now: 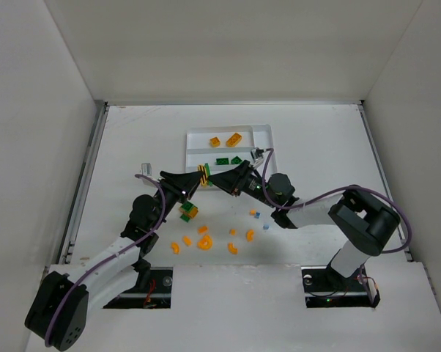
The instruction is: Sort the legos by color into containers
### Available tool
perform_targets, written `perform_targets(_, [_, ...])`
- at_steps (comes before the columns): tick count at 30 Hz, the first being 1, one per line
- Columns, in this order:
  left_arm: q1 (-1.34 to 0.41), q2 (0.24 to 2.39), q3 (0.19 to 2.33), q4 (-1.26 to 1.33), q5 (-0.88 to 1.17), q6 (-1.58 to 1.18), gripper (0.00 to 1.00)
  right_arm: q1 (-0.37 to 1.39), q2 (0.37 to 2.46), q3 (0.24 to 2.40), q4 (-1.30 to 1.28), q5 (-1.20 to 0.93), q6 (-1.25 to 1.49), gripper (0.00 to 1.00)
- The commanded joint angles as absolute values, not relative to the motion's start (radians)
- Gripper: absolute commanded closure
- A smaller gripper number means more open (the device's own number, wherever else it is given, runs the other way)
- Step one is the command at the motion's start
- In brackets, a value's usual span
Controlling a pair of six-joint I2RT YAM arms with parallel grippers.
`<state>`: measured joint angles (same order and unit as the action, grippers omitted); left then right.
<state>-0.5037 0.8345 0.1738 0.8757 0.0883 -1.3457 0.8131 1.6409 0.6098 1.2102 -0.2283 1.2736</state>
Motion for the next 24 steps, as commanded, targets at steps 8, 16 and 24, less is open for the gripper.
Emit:
perform_targets(8, [-0.470, 0.807, 0.184, 0.917, 0.120, -1.321, 0.88, 0.788, 1.582, 0.598, 1.230, -0.235, 1.262, 0.62])
perform_targets(16, [-0.418, 0.784, 0.175, 0.873, 0.158, -1.299, 0.88, 0.720, 1.453, 0.572, 1.103, -0.253, 1.201, 0.62])
perform_targets(24, [-0.395, 0.801, 0.175, 0.885, 0.175, -1.301, 0.88, 0.709, 1.428, 0.589, 1.042, -0.261, 1.167, 0.62])
